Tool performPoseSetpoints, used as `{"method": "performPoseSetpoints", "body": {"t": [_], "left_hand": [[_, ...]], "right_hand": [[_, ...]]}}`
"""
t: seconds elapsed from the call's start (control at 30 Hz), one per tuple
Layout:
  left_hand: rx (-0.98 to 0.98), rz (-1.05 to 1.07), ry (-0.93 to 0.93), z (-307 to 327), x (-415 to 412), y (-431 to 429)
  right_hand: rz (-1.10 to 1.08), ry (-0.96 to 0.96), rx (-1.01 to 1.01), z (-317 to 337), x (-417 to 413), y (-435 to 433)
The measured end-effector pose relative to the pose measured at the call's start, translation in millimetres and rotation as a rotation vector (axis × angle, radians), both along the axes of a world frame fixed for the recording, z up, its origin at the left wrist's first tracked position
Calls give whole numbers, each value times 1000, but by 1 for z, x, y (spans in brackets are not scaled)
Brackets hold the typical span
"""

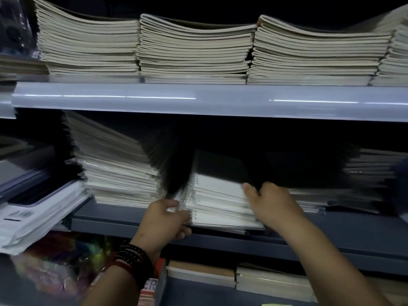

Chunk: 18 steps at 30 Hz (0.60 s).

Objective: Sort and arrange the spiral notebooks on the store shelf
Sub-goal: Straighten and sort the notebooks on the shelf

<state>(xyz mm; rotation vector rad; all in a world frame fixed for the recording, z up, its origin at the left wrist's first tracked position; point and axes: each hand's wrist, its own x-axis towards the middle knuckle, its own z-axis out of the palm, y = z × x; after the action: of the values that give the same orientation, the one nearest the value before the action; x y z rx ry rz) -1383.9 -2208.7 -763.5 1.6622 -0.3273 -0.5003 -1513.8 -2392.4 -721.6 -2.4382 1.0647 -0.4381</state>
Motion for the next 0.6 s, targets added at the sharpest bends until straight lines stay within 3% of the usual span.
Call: {"method": "performPoseSetpoints", "body": {"t": [0.07, 0.2, 0.33, 0.47, 0.6], "left_hand": [[-41, -20, 73, 3, 2, -2], [-147, -83, 223, 7, -1, -5], [-292, -3, 240, 8, 0, -11], [-340, 178, 25, 20, 7, -6], [-200, 296, -363, 38, 1, 16]], "right_hand": [[17, -114, 154, -2, 2, -1], [120, -410, 658, -15, 4, -2], [159, -622, 835, -30, 8, -7], [96, -718, 1033, -32, 13, -7], [115, -683, 1000, -35, 12, -8]]}}
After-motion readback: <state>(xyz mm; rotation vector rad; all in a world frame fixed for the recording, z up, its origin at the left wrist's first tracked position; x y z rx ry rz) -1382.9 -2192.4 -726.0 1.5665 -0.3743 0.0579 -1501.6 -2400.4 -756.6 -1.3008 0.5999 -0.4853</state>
